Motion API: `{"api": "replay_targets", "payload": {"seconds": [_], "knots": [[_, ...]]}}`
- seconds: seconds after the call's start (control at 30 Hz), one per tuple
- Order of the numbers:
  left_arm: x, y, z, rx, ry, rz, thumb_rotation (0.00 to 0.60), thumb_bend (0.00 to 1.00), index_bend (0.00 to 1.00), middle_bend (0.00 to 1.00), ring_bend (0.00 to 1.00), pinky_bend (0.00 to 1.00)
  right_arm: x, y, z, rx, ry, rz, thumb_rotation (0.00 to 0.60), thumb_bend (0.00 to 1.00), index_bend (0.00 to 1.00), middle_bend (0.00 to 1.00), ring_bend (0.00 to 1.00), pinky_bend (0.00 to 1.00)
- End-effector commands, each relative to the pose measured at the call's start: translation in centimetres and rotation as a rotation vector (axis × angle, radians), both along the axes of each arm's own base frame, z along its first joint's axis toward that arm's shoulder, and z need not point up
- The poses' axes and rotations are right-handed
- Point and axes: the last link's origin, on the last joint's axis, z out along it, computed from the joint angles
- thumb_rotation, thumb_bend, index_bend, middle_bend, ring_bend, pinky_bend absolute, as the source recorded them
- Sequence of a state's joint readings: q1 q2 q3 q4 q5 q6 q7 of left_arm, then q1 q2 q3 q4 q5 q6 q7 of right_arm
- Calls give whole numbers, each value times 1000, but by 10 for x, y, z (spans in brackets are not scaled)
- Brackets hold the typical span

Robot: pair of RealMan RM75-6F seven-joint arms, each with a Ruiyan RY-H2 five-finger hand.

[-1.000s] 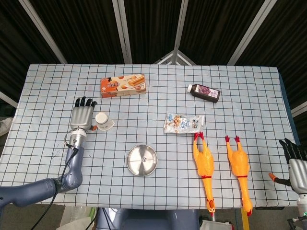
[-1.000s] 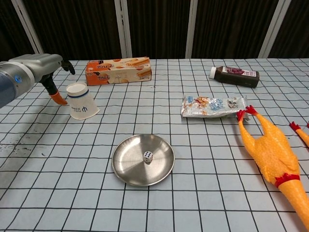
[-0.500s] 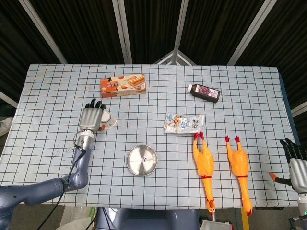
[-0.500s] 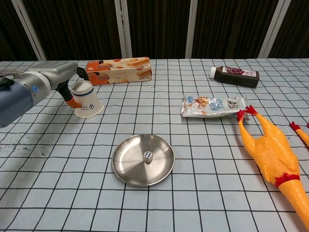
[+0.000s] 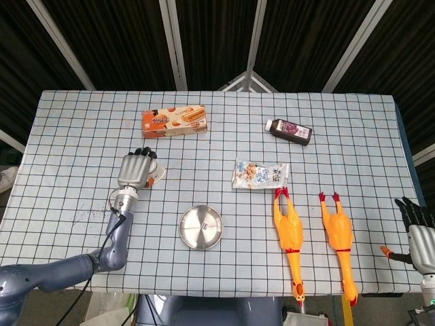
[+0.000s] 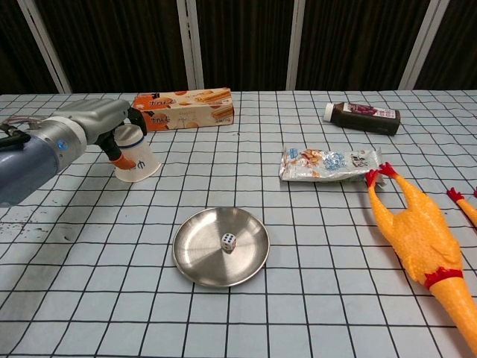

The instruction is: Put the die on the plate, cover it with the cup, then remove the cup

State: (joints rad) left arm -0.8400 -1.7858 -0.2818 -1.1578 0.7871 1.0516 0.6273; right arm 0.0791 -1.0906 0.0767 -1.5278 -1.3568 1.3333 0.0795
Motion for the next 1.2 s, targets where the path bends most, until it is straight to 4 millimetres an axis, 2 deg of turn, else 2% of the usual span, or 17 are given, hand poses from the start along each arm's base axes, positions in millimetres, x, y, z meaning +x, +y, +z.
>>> {"api": "replay_targets", "payload": {"seconds": [0.03,0.47,0.6,0.77,1.2], "knots": [[1,-1,0,6,-10,-15,600,383,316,232,236,343,-1,-1,0,2,0,-3,600,86,25,24,73,0],[1,-1,-8,7,-11,-32,600,429,357,261,258,358,-1,-1,-2,12,-2,-12,600,86,25,24,73,0],[3,-2,-10,9,-14,-42,600,444,381,287,300,404,-2,-1,-2,15,-1,-16,600,86,25,24,73,0],[8,-3,-10,27,-45,-75,600,477,426,337,344,415,-1,-2,-3,17,-2,-13,600,87,25,24,74,0],[4,-3,-3,59,-83,-85,600,494,458,372,411,454,-2,-1,-5,25,-2,-18,600,87,25,24,73,0]]}}
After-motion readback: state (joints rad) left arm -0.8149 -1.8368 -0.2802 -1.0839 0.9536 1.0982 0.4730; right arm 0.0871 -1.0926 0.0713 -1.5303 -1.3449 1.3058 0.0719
